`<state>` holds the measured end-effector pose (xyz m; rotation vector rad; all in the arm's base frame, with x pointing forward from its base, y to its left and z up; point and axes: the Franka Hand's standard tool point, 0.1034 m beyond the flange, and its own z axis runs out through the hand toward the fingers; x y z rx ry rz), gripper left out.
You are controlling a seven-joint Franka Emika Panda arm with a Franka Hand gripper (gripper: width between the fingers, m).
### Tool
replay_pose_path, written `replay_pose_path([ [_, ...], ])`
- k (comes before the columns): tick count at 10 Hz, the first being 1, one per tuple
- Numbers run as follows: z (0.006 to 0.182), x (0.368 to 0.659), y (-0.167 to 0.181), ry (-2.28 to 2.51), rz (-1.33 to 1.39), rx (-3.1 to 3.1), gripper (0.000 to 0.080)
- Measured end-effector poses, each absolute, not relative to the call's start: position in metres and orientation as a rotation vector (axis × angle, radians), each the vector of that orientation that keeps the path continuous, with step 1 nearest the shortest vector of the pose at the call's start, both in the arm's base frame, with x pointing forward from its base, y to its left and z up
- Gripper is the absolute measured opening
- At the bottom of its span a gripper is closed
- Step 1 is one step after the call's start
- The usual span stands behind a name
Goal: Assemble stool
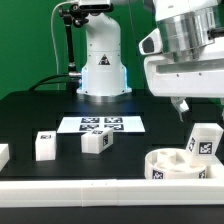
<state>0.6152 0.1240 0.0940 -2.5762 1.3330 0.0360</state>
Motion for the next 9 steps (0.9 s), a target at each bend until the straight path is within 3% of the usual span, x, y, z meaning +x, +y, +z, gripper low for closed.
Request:
replay_pose_path([
  [4,0.094,0.612,0.132,0.688,-0.087,-2.849,0.0649],
  [9,0.091,0.606,0.132,0.216,-0.144,-2.937,0.0649],
])
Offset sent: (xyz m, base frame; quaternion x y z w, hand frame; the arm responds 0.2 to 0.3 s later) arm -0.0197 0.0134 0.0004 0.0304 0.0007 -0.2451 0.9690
